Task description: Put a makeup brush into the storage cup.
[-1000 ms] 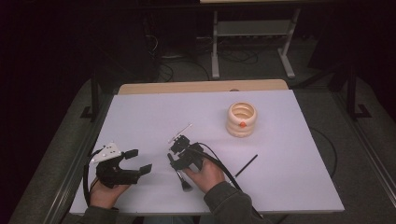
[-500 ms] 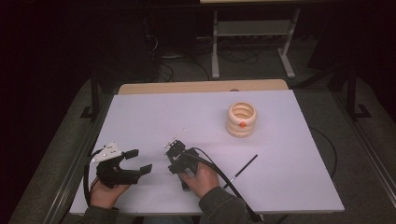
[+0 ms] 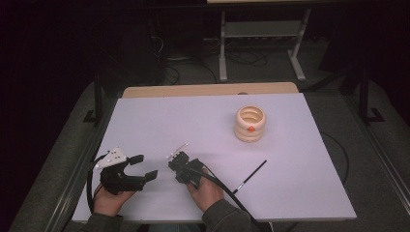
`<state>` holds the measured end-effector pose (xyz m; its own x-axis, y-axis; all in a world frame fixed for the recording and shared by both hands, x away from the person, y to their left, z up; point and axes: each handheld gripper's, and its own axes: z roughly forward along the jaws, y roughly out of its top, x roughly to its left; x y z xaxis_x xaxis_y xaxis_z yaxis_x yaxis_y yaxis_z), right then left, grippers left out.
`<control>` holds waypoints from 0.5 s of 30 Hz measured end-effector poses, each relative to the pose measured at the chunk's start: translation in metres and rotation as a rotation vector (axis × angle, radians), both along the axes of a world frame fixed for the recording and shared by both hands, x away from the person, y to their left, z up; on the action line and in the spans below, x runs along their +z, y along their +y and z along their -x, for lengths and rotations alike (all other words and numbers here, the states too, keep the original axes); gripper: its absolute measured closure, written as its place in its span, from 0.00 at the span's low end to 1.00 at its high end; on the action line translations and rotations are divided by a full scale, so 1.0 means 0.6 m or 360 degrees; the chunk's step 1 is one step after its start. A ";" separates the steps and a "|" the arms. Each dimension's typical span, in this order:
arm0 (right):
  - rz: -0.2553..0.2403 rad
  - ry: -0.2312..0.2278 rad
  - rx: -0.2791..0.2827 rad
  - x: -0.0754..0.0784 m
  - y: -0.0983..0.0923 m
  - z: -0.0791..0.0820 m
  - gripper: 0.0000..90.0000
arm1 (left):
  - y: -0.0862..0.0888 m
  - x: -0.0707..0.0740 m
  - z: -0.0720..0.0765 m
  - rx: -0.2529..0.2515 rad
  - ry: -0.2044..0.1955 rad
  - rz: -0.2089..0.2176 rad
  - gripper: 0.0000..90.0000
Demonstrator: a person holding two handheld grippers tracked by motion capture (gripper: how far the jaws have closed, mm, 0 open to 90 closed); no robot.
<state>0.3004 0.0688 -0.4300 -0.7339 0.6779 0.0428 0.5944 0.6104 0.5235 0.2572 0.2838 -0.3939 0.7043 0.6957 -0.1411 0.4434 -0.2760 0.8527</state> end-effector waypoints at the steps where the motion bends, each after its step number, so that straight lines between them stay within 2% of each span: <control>1: 0.0000 0.0003 0.0001 0.000 0.000 0.000 0.87 | 0.000 0.000 0.000 -0.0002 0.0001 -0.0002 0.19; 7: 0.0009 0.0008 0.0056 0.002 -0.001 -0.003 0.88 | 0.001 0.000 0.000 -0.0003 0.0000 -0.0009 0.19; 11: -0.0054 0.0099 0.0078 0.004 -0.010 -0.009 0.88 | 0.003 0.000 -0.002 -0.0012 0.0001 -0.0022 0.19; 15: -0.0083 0.0110 0.0103 0.006 -0.018 -0.013 0.88 | 0.004 0.001 -0.002 -0.0016 -0.0001 -0.0026 0.19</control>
<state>0.3080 0.0580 -0.4266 -0.7703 0.6245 0.1288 0.5902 0.6218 0.5148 0.2581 0.2859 -0.3935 0.7112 0.6910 -0.1293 0.4399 -0.2941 0.8485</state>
